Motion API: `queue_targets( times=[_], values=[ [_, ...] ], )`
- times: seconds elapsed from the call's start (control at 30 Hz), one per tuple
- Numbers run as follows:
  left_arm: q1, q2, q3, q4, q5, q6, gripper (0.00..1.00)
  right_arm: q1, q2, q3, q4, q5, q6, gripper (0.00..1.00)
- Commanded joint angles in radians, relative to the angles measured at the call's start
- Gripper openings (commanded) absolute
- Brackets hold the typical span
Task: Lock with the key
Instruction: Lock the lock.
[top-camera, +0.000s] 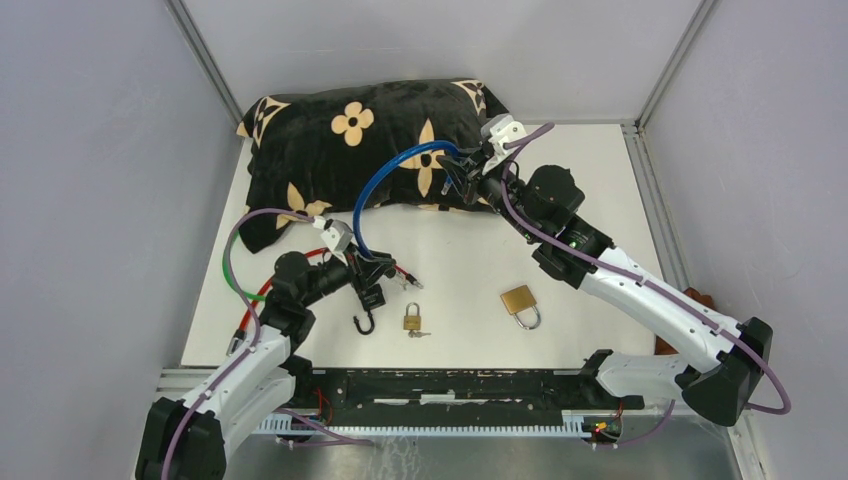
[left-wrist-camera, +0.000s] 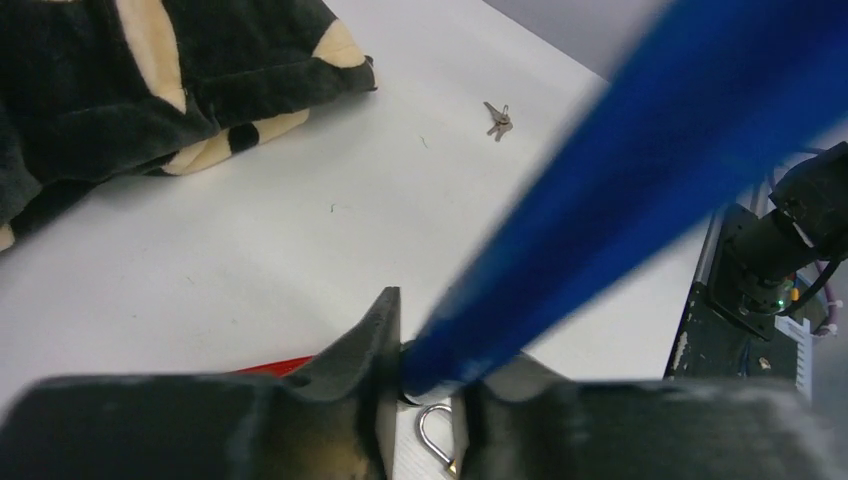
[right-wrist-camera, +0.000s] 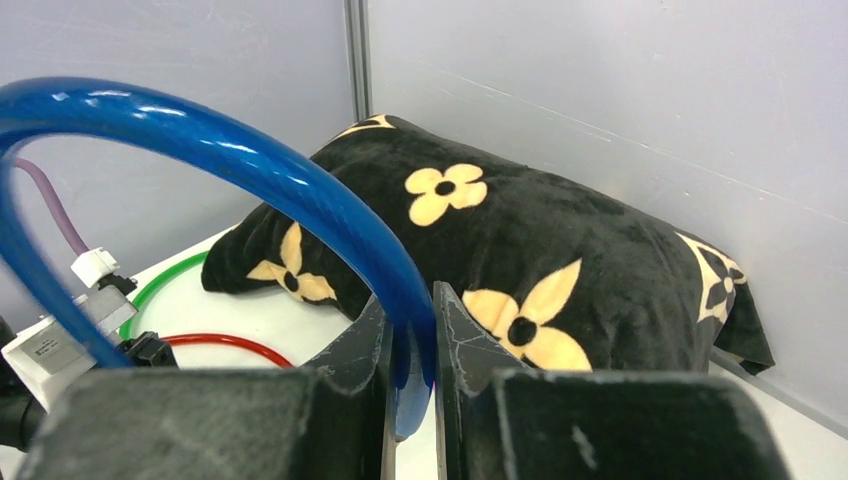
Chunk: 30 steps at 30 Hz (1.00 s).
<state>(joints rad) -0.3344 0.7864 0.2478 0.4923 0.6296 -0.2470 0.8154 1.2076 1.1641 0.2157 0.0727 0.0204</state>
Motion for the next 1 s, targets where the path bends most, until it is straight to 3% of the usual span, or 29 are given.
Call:
queue_targets(
  times=[0.0,0.07,0.23,0.37,0.43,0.5,0.7,0.83,0.97],
  values=[
    [-0.003,0.002,0.015,0.048,-0.034,0.066,0.15,0.011,-0.01,0.072,0.08,0.016,0.018,0.0],
    [-0.003,0.001,0.023,0.042,-0.032,0.071,0.03,0.011,-0.012,0.072,0.075,0.018,0.014,0.0],
    [-0.002,-0.03,0.048,0.084,-0.024,-0.028,0.02,0.011,-0.049,0.045,0.118,-0.082,0.021,0.0],
    [0.015,-0.121,0.166,0.21,0.016,-0.221,0.02,0.034,-0.095,-0.065,0.383,-0.326,0.127,0.0],
    [0.047,-0.186,0.207,0.242,0.063,-0.303,0.02,0.073,-0.102,-0.132,0.594,-0.38,0.162,0.0],
    [0.072,-0.256,0.229,0.276,0.139,-0.329,0.02,0.11,-0.08,-0.133,0.685,-0.404,0.2,0.0],
    [0.218,-0.449,0.227,0.453,0.214,-0.29,0.02,0.202,0.055,0.029,0.705,-0.519,0.265,0.0],
    [0.3,-0.527,0.212,0.561,0.17,-0.317,0.02,0.255,0.098,0.081,0.678,-0.526,0.248,0.0],
    [0.328,-0.564,0.203,0.543,0.077,-0.373,0.02,0.302,0.128,0.121,0.643,-0.529,0.216,0.0]
  ],
)
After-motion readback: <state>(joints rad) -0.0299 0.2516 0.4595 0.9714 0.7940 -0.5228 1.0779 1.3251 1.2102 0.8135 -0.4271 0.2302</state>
